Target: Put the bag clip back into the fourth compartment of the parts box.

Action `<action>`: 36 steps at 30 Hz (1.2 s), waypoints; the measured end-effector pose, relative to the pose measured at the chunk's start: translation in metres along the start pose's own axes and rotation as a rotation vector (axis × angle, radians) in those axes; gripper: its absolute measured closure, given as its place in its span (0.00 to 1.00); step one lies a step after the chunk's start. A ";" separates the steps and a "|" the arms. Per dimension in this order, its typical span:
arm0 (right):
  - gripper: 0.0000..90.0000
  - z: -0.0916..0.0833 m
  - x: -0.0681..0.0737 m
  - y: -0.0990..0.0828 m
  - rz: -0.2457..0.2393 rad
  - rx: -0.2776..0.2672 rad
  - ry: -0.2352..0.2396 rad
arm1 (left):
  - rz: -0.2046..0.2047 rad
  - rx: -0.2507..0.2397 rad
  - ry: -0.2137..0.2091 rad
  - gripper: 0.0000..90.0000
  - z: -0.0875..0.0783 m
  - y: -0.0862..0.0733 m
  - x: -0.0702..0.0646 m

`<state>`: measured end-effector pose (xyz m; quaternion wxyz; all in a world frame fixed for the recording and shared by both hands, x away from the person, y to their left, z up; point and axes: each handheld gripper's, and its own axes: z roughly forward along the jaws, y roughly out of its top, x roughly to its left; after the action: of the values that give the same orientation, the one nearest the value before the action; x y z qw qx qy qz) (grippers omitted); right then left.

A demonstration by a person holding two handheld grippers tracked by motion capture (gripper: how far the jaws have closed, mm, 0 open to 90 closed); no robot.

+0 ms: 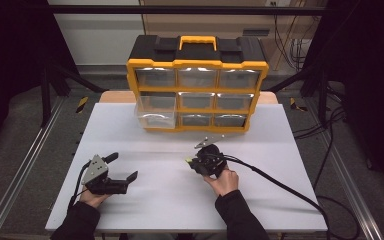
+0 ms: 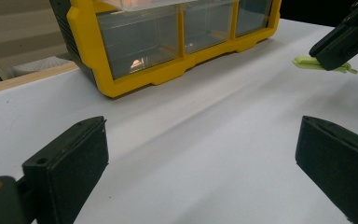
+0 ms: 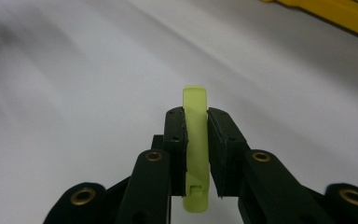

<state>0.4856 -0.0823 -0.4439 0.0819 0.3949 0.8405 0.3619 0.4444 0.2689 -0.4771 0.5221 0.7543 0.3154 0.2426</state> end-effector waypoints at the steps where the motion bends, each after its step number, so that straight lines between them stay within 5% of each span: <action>1: 0.87 -0.002 0.000 0.001 0.000 -0.005 -0.002 | -0.001 0.001 0.000 0.02 0.000 0.000 0.000; 36: 0.87 -0.059 0.005 0.043 -0.041 -0.152 -0.003 | 0.002 0.002 0.002 0.02 0.000 0.000 0.000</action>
<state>0.4830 -0.0923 -0.3713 0.1203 0.3709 0.8182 0.4224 0.4443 0.2689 -0.4773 0.5208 0.7549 0.3154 0.2439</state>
